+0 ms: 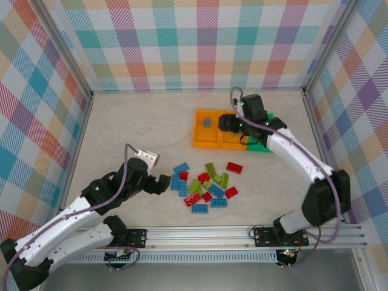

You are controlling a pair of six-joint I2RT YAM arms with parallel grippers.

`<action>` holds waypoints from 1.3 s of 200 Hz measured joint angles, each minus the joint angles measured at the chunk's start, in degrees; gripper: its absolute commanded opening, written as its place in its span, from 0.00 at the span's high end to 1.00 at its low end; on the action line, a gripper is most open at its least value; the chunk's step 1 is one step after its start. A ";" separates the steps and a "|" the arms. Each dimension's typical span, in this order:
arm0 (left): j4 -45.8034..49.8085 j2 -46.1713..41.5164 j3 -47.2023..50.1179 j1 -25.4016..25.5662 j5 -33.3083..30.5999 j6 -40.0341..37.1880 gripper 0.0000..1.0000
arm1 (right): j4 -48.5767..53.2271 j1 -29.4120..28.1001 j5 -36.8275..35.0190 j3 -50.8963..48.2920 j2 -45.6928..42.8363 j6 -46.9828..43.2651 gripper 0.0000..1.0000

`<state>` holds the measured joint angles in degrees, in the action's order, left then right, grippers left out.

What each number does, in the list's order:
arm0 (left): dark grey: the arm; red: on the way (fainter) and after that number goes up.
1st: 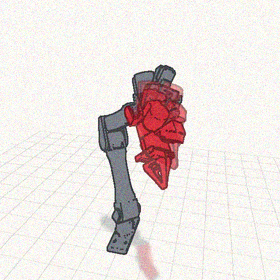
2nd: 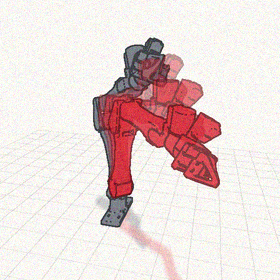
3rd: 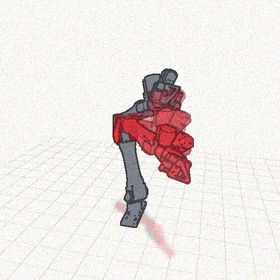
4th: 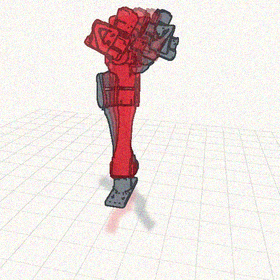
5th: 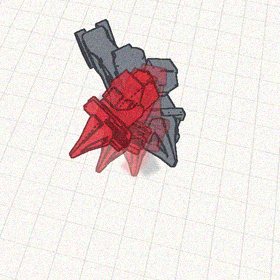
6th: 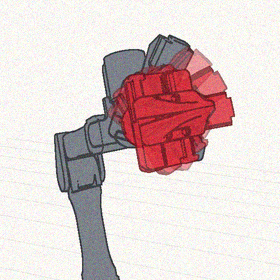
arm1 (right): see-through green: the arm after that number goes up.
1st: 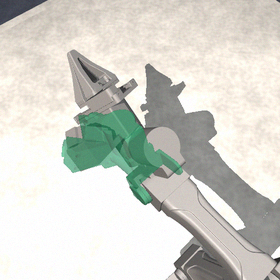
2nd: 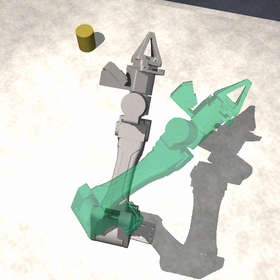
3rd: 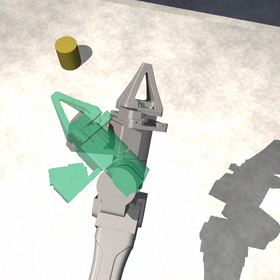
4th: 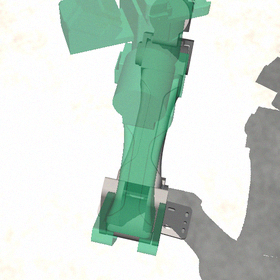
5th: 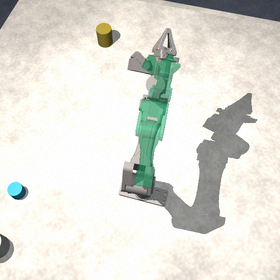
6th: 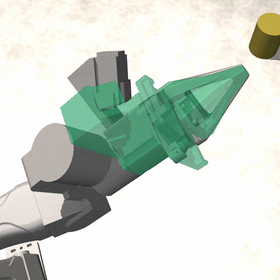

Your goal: Sort the legos into containers by color

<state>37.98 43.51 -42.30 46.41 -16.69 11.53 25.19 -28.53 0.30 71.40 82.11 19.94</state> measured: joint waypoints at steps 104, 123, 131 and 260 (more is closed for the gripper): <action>-7.78 47.84 -16.79 -4.96 5.77 15.37 0.00 | 5.62 -14.32 3.63 -13.53 -13.64 -2.64 0.16; -7.74 52.78 -19.52 -5.31 6.64 12.96 0.00 | 6.05 -14.32 3.08 -15.56 -16.79 -2.60 0.14; -7.69 54.29 -20.37 -5.38 7.19 12.11 0.00 | 6.29 -14.32 2.62 -15.82 -17.55 -2.60 0.14; -5.79 62.10 -23.61 -9.09 10.58 4.90 0.18 | 7.08 -14.32 0.57 -15.91 -18.03 -1.86 0.12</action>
<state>32.18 105.60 -65.91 37.32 -6.11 16.43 32.27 -42.85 0.86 55.48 64.07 18.09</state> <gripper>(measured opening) 0.845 0.877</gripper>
